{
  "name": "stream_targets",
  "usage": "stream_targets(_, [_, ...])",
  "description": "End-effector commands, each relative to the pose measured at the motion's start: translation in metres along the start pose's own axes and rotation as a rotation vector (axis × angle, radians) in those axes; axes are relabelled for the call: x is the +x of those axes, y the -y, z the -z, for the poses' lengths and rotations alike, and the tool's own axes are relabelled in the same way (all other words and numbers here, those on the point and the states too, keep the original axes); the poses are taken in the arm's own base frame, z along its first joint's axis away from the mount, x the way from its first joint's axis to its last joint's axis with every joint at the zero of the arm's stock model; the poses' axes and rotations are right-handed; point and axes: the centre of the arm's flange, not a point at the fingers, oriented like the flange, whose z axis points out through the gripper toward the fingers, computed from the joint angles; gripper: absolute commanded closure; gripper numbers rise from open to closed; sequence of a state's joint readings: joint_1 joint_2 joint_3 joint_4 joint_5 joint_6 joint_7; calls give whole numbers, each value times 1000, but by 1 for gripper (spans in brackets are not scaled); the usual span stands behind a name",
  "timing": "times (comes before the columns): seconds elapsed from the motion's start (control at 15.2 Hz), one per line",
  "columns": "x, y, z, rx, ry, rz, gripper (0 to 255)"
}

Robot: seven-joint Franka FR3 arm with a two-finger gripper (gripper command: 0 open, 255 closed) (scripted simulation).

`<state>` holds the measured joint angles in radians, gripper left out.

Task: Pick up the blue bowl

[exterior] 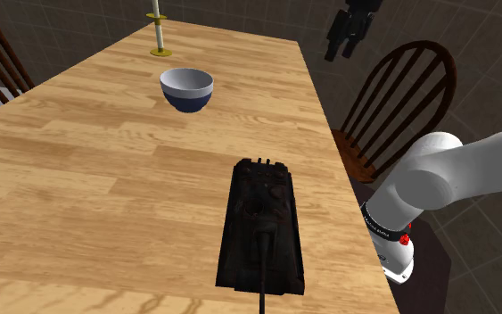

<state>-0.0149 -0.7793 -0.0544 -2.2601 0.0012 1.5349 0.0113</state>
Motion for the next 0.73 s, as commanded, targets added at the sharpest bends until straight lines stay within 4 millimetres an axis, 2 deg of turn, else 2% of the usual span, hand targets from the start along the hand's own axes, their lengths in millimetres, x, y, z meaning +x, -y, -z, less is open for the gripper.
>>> stream_targets(0.0, [0,0,0,0,0,0,0])
stream_targets(0.66, [96,90,-38,-33,17,22,0])
